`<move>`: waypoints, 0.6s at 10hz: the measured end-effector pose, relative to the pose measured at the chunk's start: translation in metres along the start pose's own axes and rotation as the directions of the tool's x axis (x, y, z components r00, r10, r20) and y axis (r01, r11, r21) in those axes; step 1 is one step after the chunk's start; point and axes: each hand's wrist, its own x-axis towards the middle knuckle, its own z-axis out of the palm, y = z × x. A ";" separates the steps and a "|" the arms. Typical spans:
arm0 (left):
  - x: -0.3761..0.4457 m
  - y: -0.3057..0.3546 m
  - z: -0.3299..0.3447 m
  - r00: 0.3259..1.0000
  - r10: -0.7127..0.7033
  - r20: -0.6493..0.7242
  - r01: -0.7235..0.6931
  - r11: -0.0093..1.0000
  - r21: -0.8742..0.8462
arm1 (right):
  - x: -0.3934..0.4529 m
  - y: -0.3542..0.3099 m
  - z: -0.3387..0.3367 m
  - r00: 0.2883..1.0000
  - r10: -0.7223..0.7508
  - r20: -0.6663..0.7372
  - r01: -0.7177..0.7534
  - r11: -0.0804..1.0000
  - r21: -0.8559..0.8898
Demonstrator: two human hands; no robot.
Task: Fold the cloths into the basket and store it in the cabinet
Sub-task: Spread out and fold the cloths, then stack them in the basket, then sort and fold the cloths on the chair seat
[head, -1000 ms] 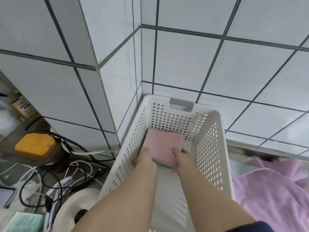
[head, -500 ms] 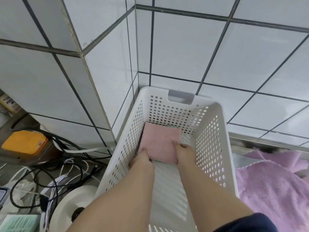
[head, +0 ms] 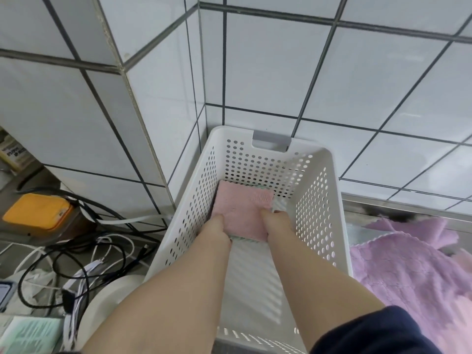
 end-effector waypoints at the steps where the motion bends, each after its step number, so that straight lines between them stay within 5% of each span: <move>1: -0.015 0.011 0.006 0.997 0.026 0.078 -0.033 0.996 0.088 | -0.027 -0.018 -0.009 1.000 -0.026 0.009 0.025 0.996 0.086; 6: -0.167 0.024 -0.023 0.916 0.123 0.382 -0.114 0.992 -0.048 | -0.169 -0.052 -0.095 0.930 -0.367 0.012 0.358 0.914 0.192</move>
